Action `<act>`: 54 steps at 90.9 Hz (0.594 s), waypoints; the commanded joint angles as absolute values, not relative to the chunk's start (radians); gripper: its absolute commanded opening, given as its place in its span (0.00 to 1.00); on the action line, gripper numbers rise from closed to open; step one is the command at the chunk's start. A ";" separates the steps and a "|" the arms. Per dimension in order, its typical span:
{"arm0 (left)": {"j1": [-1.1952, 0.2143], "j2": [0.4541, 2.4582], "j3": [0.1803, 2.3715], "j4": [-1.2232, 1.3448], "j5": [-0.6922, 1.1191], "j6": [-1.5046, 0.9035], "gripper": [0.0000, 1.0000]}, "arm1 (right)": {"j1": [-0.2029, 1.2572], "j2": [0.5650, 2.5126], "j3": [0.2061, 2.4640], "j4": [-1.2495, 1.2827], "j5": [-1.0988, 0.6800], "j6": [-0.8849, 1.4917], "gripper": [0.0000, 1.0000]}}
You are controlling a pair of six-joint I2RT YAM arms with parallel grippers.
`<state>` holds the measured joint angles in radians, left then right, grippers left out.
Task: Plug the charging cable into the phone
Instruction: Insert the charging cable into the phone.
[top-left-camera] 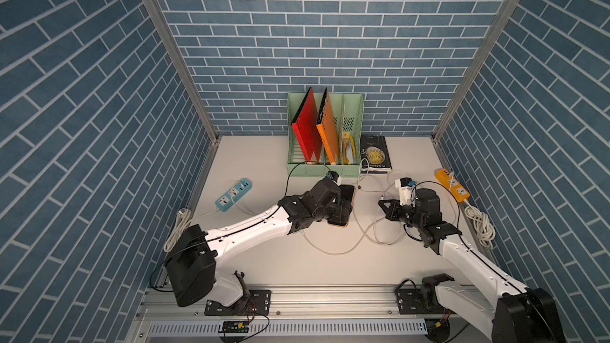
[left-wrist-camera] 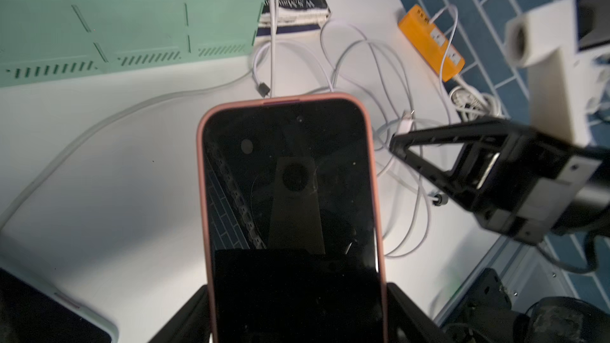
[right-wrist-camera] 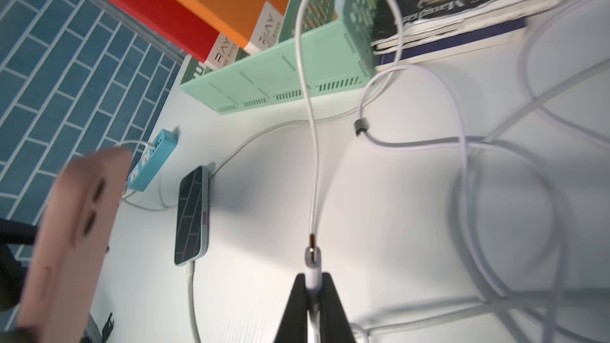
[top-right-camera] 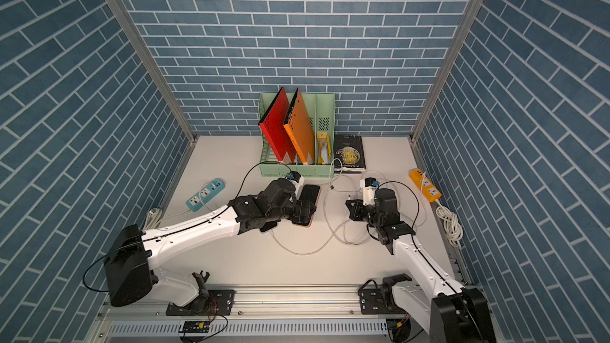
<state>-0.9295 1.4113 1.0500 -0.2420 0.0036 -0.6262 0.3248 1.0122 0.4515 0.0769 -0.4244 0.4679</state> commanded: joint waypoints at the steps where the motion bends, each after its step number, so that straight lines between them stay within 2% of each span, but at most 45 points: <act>1: -0.903 1.352 1.005 -0.135 -0.112 -0.732 0.00 | 0.440 1.045 0.472 0.160 -0.402 0.496 0.00; 34: -0.884 1.256 0.947 -0.140 -0.205 -0.841 0.00 | 0.735 1.183 0.526 0.239 -0.336 0.477 0.00; 54: -0.884 1.263 0.936 -0.153 -0.211 -0.881 0.00 | 0.844 1.261 0.605 0.230 -0.357 0.445 0.00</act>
